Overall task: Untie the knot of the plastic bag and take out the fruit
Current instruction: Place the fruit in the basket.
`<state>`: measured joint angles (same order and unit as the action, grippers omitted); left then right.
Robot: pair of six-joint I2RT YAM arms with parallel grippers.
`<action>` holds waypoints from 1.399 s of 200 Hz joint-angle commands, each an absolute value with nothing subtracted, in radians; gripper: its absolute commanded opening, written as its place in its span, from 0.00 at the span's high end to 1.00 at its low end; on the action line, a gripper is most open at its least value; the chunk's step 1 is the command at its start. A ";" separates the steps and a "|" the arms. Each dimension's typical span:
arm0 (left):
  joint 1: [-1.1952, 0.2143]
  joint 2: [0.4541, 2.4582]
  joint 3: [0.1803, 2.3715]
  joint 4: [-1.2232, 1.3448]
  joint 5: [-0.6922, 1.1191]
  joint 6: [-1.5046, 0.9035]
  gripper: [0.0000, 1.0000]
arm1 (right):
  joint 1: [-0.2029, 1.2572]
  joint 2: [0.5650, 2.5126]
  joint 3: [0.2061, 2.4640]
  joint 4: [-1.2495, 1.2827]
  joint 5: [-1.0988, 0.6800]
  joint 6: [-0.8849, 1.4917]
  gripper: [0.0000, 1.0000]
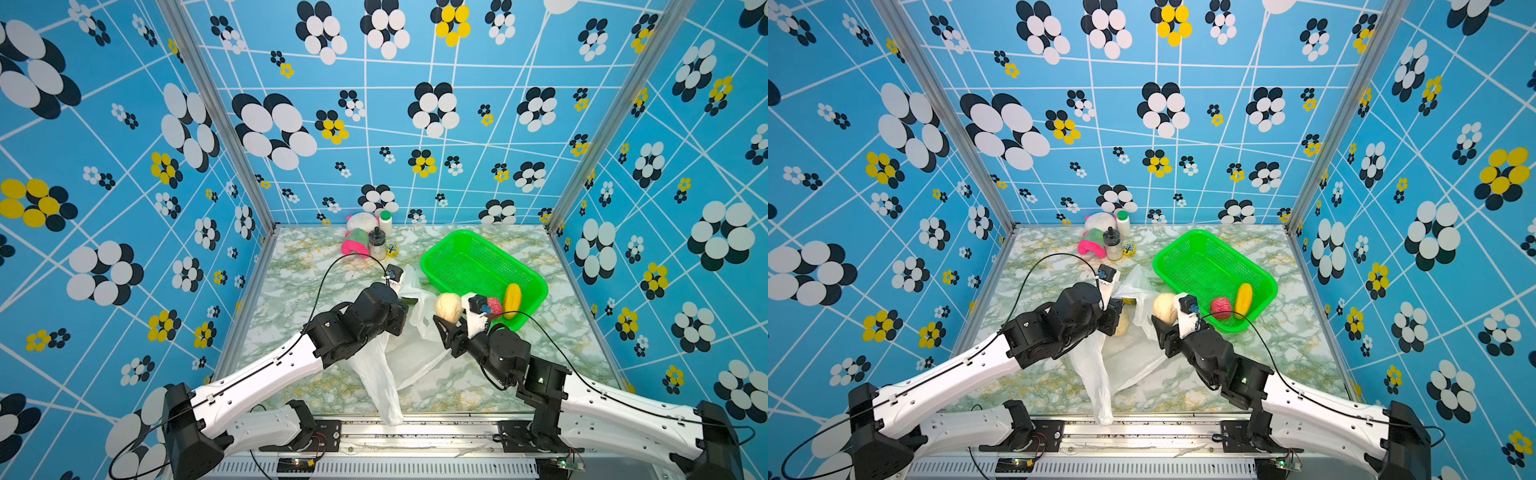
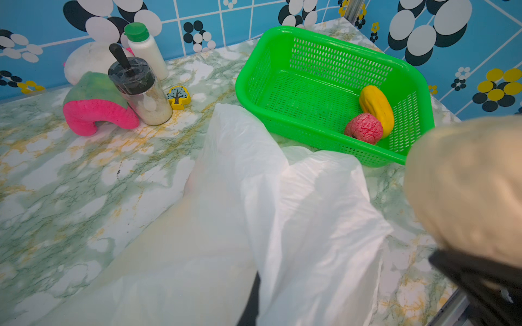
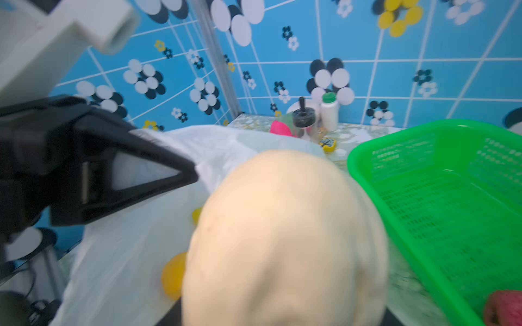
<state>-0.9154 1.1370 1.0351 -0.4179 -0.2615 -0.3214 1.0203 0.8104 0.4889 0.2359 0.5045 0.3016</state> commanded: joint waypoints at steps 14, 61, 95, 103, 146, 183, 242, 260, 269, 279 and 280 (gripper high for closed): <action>-0.902 1.118 1.014 -0.417 -0.239 -0.308 1.00 | 0.856 0.704 0.391 0.191 0.659 0.387 0.55; -0.897 1.123 1.022 -0.419 -0.231 -0.306 1.00 | 0.528 0.756 0.452 -0.009 0.594 0.591 0.60; -0.896 1.121 1.025 -0.424 -0.211 -0.317 1.00 | 0.307 0.985 0.590 -0.060 0.350 0.628 0.61; -0.897 1.120 1.029 -0.428 -0.209 -0.319 1.00 | 0.272 1.060 0.643 -0.085 0.307 0.624 0.60; -0.895 1.115 1.021 -0.421 -0.201 -0.320 1.00 | 0.209 1.404 0.878 -0.089 0.233 0.585 0.60; -0.894 1.118 1.035 -0.447 -0.205 -0.318 1.00 | 0.199 1.674 1.108 -0.149 0.201 0.554 0.62; -0.888 1.109 1.031 -0.446 -0.218 -0.310 1.00 | 0.198 1.901 1.356 -0.353 0.231 0.542 0.53; -0.885 1.113 1.034 -0.445 -0.216 -0.305 1.00 | 0.199 1.907 1.345 -0.360 0.242 0.552 0.52; -0.882 1.114 1.035 -0.444 -0.214 -0.304 1.00 | 0.199 1.907 1.339 -0.361 0.252 0.556 0.51; -0.883 1.115 1.037 -0.444 -0.212 -0.302 1.00 | 0.199 1.907 1.330 -0.362 0.258 0.557 0.51; -0.883 1.115 1.037 -0.444 -0.212 -0.302 1.00 | 0.199 1.907 1.330 -0.363 0.259 0.557 0.51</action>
<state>-0.8909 1.1225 1.0279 -0.4259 -0.2096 -0.3214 0.2058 1.9041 1.3323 -0.3077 0.2272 0.5549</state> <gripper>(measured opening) 0.042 0.593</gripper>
